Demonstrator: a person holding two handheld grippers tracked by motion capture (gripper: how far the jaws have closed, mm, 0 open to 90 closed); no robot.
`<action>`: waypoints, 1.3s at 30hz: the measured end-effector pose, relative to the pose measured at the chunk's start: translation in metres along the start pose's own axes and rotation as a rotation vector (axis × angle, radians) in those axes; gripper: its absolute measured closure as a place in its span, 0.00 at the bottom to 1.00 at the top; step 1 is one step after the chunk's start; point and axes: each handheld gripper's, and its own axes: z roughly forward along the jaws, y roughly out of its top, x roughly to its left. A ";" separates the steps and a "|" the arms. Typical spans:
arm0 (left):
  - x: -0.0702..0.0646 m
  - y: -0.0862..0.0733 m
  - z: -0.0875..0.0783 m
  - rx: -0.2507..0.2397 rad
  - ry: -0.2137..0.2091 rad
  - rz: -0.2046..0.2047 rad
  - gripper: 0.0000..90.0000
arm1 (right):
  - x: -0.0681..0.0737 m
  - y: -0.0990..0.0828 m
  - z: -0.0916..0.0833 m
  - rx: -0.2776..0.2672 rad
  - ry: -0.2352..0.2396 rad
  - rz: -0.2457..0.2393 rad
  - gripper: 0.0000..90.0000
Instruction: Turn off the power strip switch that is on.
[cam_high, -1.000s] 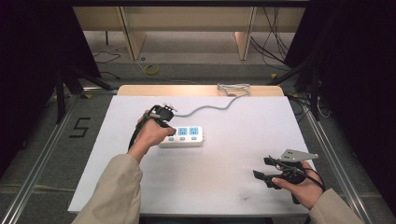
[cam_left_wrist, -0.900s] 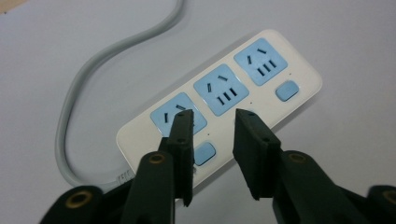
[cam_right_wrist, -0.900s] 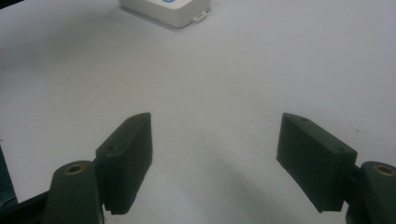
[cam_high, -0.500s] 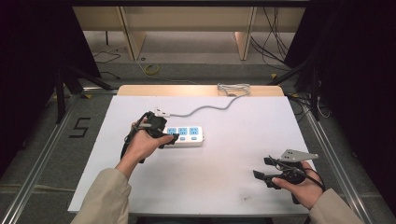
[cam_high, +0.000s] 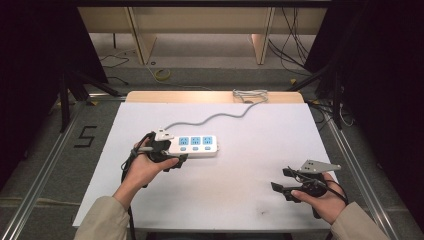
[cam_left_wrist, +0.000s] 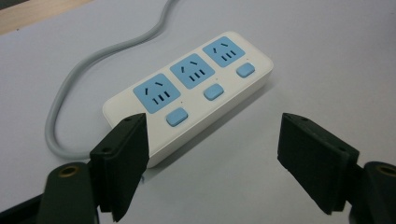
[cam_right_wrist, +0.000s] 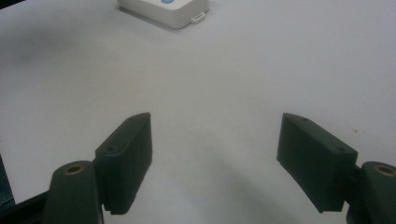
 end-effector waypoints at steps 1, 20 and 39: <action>-0.001 -0.002 -0.001 -0.001 0.001 0.002 0.27 | 0.000 0.000 0.000 0.000 0.002 -0.001 0.30; -0.006 -0.041 -0.020 -0.101 -0.004 0.060 0.22 | 0.000 0.000 0.001 0.005 0.012 -0.008 0.30; -0.004 -0.069 -0.027 -0.105 0.012 0.063 0.21 | 0.001 0.000 0.001 0.002 0.010 -0.013 0.30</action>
